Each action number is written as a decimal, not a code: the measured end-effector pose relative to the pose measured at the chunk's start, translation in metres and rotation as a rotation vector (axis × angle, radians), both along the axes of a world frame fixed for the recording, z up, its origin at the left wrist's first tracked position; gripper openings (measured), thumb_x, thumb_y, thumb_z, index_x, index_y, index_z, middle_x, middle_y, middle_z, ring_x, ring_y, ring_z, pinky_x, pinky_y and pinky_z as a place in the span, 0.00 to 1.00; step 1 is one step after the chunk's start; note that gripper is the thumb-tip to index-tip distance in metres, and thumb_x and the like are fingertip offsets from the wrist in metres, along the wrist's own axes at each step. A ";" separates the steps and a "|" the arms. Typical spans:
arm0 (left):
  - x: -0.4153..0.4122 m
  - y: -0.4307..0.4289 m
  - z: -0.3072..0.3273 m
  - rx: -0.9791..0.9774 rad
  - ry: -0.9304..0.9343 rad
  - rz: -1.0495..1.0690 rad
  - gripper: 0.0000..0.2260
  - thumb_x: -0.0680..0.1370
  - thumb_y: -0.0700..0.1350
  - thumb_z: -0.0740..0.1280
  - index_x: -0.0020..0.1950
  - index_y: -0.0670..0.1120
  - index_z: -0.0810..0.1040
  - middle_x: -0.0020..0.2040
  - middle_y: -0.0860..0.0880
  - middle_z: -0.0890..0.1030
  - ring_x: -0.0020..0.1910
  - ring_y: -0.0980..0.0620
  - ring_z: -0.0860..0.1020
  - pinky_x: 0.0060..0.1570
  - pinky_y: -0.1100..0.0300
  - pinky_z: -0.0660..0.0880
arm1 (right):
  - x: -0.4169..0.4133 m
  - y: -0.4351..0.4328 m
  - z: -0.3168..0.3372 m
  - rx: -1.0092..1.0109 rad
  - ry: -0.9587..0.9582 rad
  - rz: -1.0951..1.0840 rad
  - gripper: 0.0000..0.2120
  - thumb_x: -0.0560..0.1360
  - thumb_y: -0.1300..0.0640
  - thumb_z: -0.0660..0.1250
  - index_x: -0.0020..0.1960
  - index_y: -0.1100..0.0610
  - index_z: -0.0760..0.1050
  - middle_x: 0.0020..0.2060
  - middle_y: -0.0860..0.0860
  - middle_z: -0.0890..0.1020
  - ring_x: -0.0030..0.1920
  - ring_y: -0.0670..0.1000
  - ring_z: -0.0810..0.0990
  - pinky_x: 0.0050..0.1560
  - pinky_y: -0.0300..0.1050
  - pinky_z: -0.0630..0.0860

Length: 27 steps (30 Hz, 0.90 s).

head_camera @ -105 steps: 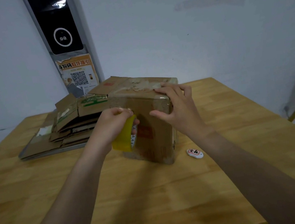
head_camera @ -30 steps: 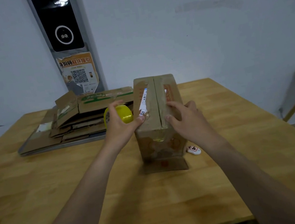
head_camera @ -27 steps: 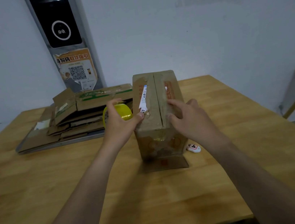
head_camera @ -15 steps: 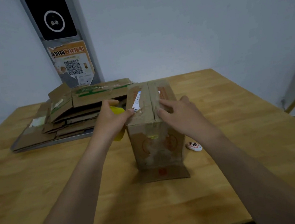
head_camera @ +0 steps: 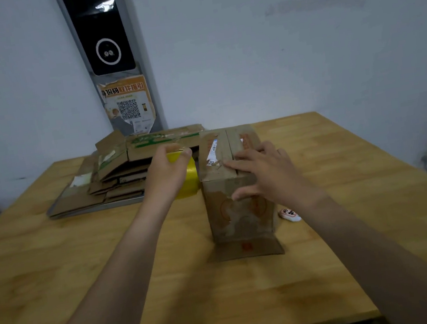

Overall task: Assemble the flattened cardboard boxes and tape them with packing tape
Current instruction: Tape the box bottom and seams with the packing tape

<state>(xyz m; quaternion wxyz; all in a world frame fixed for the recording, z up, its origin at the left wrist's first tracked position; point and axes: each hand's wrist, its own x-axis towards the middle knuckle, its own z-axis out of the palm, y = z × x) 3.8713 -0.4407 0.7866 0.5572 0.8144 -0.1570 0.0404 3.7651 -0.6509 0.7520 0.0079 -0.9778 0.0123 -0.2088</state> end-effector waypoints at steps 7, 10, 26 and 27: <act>-0.054 0.016 0.051 -0.007 -0.170 -0.169 0.06 0.81 0.51 0.69 0.57 0.59 0.83 0.39 0.58 0.75 0.38 0.59 0.74 0.38 0.57 0.70 | -0.013 0.017 0.022 0.148 0.001 -0.002 0.43 0.64 0.24 0.69 0.75 0.39 0.67 0.72 0.42 0.71 0.71 0.53 0.61 0.63 0.53 0.60; -0.073 0.014 0.065 0.018 -0.250 -0.190 0.06 0.80 0.47 0.71 0.51 0.58 0.87 0.53 0.56 0.80 0.55 0.56 0.76 0.57 0.55 0.74 | -0.034 0.035 0.040 0.591 -0.227 0.247 0.26 0.66 0.26 0.68 0.59 0.39 0.81 0.58 0.38 0.81 0.65 0.49 0.70 0.67 0.46 0.66; -0.119 -0.035 0.061 -0.383 -0.428 -0.270 0.12 0.79 0.37 0.71 0.46 0.55 0.86 0.52 0.51 0.85 0.54 0.60 0.82 0.53 0.62 0.78 | -0.078 0.069 0.040 1.100 -0.370 0.359 0.14 0.84 0.50 0.59 0.53 0.60 0.77 0.43 0.64 0.82 0.42 0.64 0.83 0.43 0.66 0.79; -0.118 -0.037 0.059 -0.392 -0.426 -0.275 0.12 0.79 0.37 0.70 0.47 0.54 0.86 0.52 0.51 0.85 0.53 0.60 0.82 0.52 0.62 0.78 | -0.079 0.068 0.041 1.126 -0.344 0.323 0.16 0.84 0.49 0.59 0.50 0.61 0.76 0.41 0.65 0.81 0.39 0.65 0.83 0.41 0.68 0.79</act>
